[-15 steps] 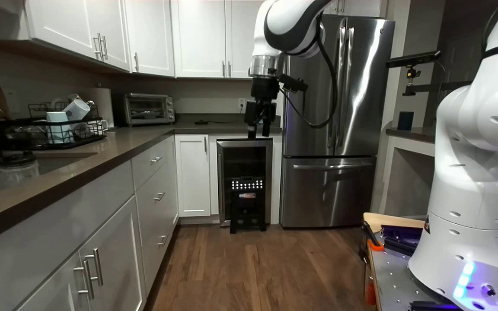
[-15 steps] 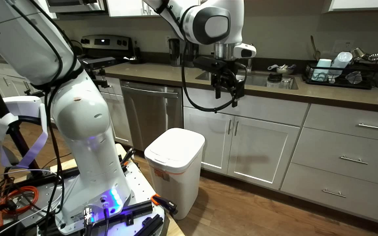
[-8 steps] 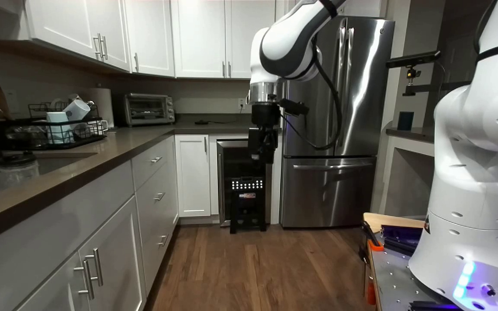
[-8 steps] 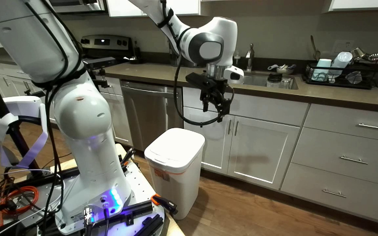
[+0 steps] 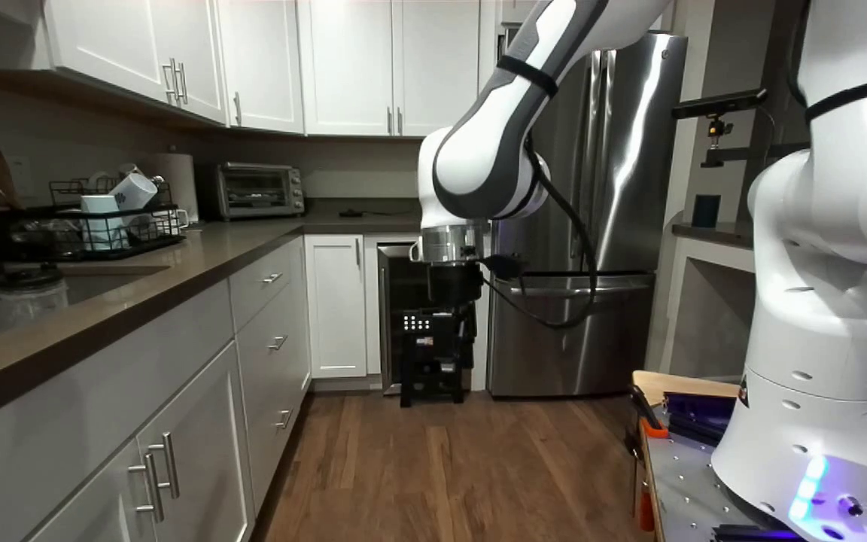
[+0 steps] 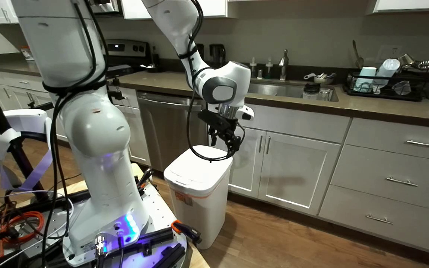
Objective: Open the bin
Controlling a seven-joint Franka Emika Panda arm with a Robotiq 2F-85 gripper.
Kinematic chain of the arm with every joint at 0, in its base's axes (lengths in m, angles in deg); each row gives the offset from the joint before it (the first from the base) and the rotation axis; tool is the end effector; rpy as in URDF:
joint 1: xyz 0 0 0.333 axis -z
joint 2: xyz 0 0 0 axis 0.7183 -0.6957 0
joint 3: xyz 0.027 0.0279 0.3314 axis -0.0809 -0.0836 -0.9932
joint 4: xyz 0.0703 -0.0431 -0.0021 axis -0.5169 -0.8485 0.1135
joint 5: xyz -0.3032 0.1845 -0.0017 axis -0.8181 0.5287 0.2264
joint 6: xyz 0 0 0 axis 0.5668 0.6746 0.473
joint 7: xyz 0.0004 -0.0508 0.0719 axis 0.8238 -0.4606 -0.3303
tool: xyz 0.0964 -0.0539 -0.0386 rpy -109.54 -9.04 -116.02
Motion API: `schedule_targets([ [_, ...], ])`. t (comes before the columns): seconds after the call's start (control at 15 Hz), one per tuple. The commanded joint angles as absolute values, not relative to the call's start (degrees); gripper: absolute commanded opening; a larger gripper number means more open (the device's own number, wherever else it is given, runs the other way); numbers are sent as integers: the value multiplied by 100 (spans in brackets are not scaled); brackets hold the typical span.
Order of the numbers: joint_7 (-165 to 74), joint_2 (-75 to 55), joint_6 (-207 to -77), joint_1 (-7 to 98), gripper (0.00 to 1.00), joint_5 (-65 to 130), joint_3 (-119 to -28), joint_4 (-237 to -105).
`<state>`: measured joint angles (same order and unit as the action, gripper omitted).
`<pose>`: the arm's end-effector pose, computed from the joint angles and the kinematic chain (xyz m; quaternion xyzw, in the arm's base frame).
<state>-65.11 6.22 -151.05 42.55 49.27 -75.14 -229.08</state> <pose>0.3959 0.0075 0.2758 -0.9952 -0.0388 0.0555 0.0700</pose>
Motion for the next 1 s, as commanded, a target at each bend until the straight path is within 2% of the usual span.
schedule_targets([
  [0.0, -7035, 41, -15621, 4168, 100, 5307, -7949, -22933],
  [0.4, -7407, -968, -16303, 4303, 100, 5887, -8911, -22814],
  [0.53, -7397, -1257, -16447, 4393, 96, 5886, -9161, -22767],
  [0.73, -7340, -1645, -16725, 4557, 87, 5776, -9472, -22717],
  [0.93, -7164, -2048, -17148, 4609, 67, 5537, -9667, -22669],
])
